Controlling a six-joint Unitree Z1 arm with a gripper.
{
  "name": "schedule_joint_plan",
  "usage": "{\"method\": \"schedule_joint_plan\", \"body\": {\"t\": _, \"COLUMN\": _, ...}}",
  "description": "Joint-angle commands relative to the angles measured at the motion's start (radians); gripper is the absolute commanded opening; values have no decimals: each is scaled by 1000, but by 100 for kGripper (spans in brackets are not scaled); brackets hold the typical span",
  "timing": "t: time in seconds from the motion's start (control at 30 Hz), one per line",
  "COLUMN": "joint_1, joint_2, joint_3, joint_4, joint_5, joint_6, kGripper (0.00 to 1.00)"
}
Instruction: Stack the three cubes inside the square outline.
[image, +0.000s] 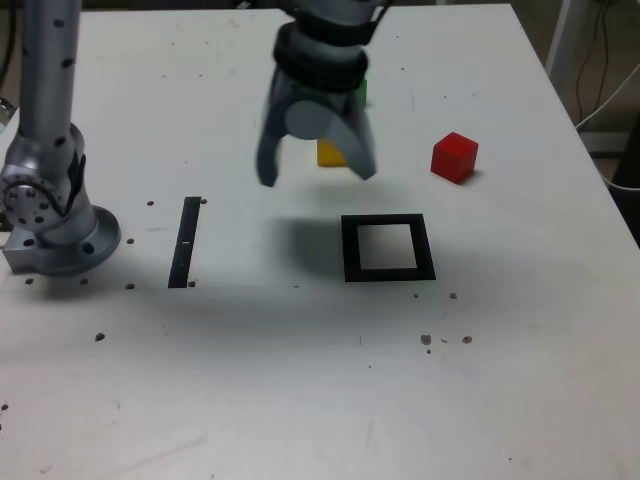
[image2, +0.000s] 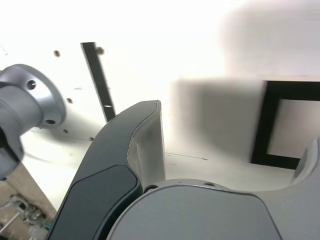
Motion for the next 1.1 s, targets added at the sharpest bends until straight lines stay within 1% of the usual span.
{"method": "schedule_joint_plan", "body": {"t": 0.0, "joint_1": -2, "joint_2": 27, "joint_3": -39, "joint_4": 15, "joint_5": 6, "joint_6": 4, "kGripper": 99}}
{"method": "schedule_joint_plan", "body": {"t": 0.23, "joint_1": -1, "joint_2": 98, "joint_3": -192, "joint_4": 71, "joint_5": 17, "joint_6": 24, "kGripper": 100}}
{"method": "schedule_joint_plan", "body": {"t": 0.4, "joint_1": 2, "joint_2": 167, "joint_3": -327, "joint_4": 121, "joint_5": 23, "joint_6": 42, "kGripper": 100}}
{"method": "schedule_joint_plan", "body": {"t": 0.6, "joint_1": 18, "joint_2": 250, "joint_3": -478, "joint_4": 169, "joint_5": 40, "joint_6": 69, "kGripper": 100}}
{"method": "schedule_joint_plan", "body": {"t": 0.93, "joint_1": 96, "joint_2": 370, "joint_3": -693, "joint_4": 208, "joint_5": 46, "joint_6": 146, "kGripper": 100}}
{"method": "schedule_joint_plan", "body": {"t": 1.07, "joint_1": 127, "joint_2": 411, "joint_3": -753, "joint_4": 215, "joint_5": 48, "joint_6": 176, "kGripper": 100}}
